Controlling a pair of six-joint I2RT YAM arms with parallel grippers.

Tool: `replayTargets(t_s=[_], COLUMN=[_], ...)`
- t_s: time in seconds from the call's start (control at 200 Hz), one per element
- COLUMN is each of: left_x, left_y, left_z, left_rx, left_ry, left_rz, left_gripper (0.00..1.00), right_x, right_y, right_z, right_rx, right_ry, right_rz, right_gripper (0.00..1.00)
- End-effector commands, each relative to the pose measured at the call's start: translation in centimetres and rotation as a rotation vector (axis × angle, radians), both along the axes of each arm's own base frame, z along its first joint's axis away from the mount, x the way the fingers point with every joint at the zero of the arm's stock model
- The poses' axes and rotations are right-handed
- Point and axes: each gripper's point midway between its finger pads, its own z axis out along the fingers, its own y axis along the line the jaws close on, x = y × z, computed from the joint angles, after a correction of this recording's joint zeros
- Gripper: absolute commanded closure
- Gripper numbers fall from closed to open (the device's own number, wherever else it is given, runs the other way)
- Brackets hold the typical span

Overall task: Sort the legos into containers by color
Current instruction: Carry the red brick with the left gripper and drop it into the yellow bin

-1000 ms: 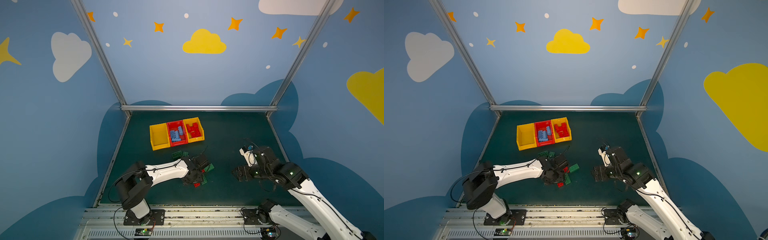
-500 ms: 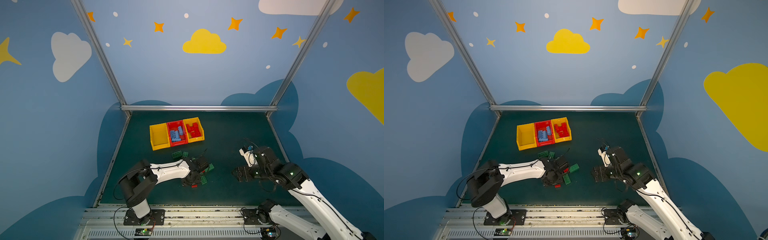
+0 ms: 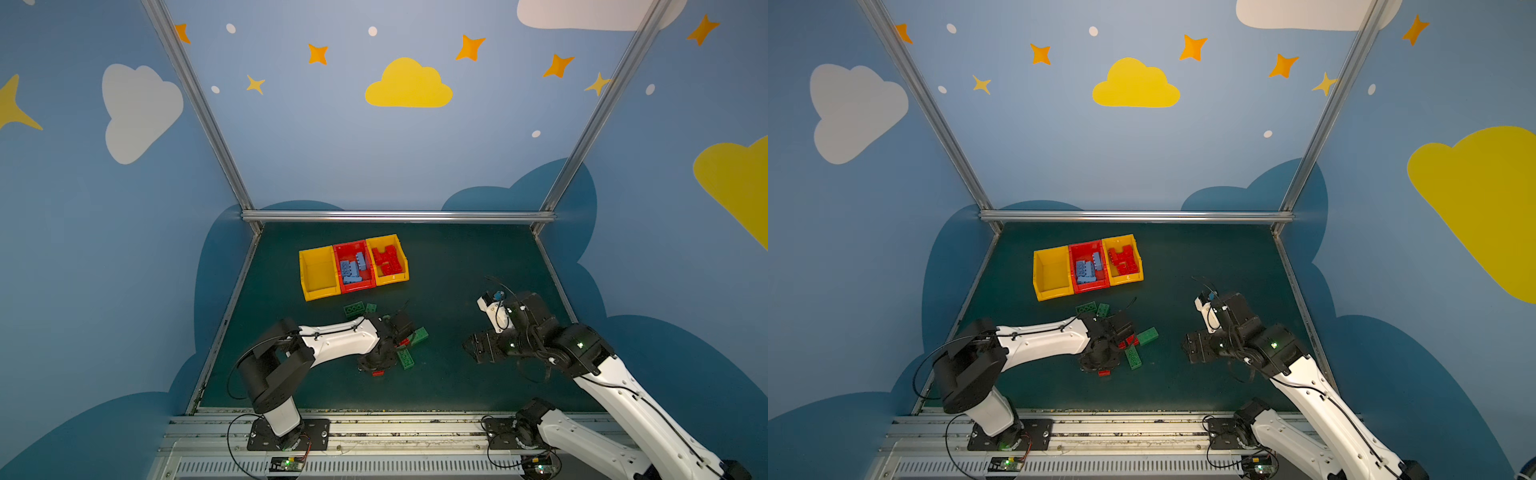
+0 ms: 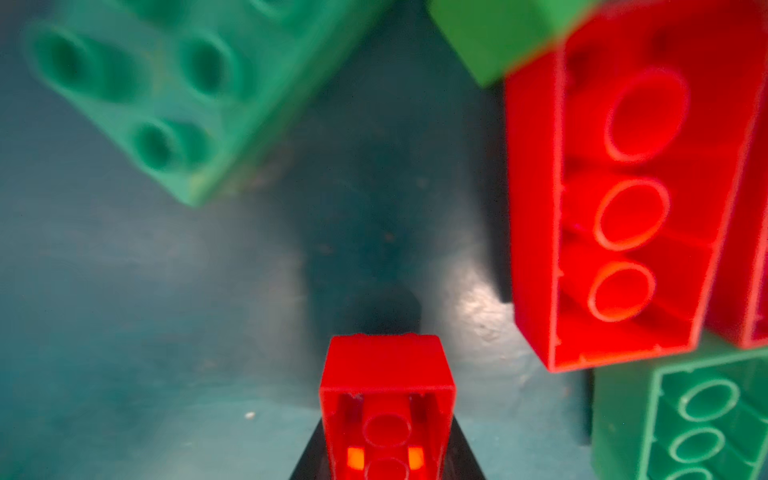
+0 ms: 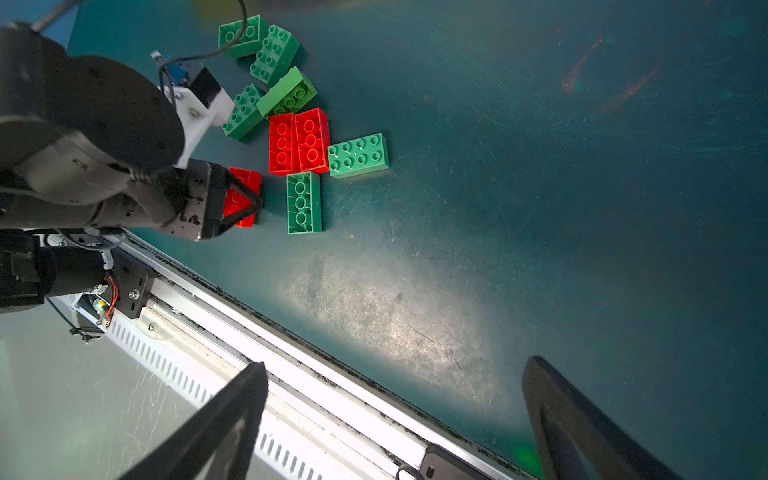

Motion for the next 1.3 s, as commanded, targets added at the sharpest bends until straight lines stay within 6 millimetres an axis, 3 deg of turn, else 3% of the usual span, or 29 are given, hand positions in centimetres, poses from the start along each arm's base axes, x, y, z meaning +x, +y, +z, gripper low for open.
replayTargets(t_s=[0.0, 0.2, 0.415, 0.496, 0.631, 0.786, 0.971, 1.081, 1.121, 1.296], left_x=[2.1, 8.1, 18.1, 22.0, 27.4, 32.5, 36.6, 38.3, 38.7, 38.2], left_y=[1.3, 2.3, 1.9, 1.0, 0.1, -0.4, -0.9, -0.8, -0.8, -1.0], left_z=[3.5, 7.9, 11.4, 12.1, 11.4, 10.6, 9.2, 9.2, 9.4, 11.8], left_rx=[0.015, -0.029, -0.073, -0.100, -0.131, -0.152, -0.277, -0.340, -0.360, -0.401], left_ry=[-0.058, -0.151, -0.270, -0.301, -0.304, -0.325, -0.341, -0.378, -0.387, -0.402], left_rz=[-0.021, -0.014, 0.008, 0.000, -0.009, -0.003, 0.025, 0.054, 0.054, 0.038], left_gripper=[0.82, 0.82, 0.82, 0.82, 0.82, 0.81, 0.72, 0.42, 0.37, 0.31], right_x=[0.3, 1.3, 2.5, 2.8, 3.2, 3.6, 4.3, 4.7, 4.8, 5.2], right_y=[-0.1, 0.0, 0.0, -0.2, -0.8, -1.5, -1.9, -1.9, -1.7, -1.3], right_z=[-0.1, 0.1, 0.6, 0.8, 1.0, 1.3, 1.7, 1.6, 1.5, 1.1], right_rx=[-0.015, -0.031, -0.045, -0.056, -0.077, -0.099, -0.114, -0.117, -0.115, -0.105], right_ry=[-0.003, -0.020, -0.041, -0.048, -0.056, -0.057, -0.059, -0.049, -0.045, -0.035], right_rz=[-0.005, -0.020, -0.054, -0.071, -0.111, -0.165, -0.224, -0.248, -0.251, -0.260], right_gripper=[0.06, 0.06, 0.06, 0.06, 0.06, 0.06, 0.06, 0.06, 0.06, 0.06])
